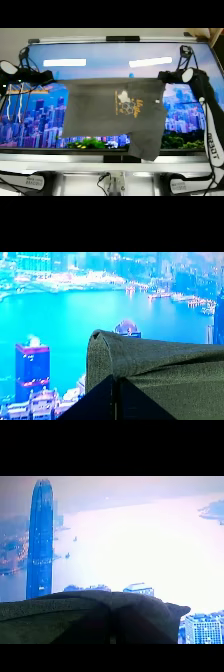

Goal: Fold the shirts.

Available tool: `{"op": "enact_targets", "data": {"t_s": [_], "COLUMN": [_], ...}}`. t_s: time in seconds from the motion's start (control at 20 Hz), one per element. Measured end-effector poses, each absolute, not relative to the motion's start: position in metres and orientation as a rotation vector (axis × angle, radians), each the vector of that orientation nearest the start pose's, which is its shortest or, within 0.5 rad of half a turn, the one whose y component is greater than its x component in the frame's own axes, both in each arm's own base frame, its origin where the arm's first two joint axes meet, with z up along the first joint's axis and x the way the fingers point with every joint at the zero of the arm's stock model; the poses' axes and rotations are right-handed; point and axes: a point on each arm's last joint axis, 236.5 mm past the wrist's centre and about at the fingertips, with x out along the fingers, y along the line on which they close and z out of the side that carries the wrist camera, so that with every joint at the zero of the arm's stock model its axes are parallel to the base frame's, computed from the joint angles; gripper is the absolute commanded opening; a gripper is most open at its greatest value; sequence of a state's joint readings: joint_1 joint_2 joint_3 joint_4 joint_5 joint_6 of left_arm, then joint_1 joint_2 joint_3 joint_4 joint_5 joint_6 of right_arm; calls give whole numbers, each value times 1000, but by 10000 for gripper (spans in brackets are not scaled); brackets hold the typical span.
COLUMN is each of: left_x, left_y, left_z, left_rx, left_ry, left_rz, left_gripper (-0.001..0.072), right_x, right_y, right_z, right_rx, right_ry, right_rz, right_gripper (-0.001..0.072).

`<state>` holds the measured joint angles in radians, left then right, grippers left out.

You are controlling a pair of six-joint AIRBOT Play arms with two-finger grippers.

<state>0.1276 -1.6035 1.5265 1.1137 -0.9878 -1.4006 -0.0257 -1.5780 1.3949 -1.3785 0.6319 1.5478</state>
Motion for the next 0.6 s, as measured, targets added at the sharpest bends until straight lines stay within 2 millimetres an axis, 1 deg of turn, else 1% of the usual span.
{"op": "enact_targets", "data": {"t_s": [0.1,0.15,0.2,0.25,0.35,0.45,0.6], "left_x": [533,531,527,520,500,479,451], "left_y": [-29,-34,-38,-42,-49,-54,-59], "left_z": [20,11,5,-1,-15,-29,-50], "left_rx": [-377,-390,-396,-395,-384,-382,-398], "left_ry": [1008,1035,1066,1103,1202,1292,1404], "left_rz": [-193,-205,-218,-234,-269,-293,-306], "left_gripper": [39,38,38,38,38,38,38], "right_x": [556,555,550,541,517,485,447], "right_y": [15,15,16,17,19,20,20], "right_z": [11,8,5,2,-1,-17,-43], "right_rx": [219,228,232,225,197,170,161], "right_ry": [825,835,861,901,1000,1138,1293], "right_rz": [14,11,13,19,41,56,56], "right_gripper": [63,63,63,63,63,63,63]}}
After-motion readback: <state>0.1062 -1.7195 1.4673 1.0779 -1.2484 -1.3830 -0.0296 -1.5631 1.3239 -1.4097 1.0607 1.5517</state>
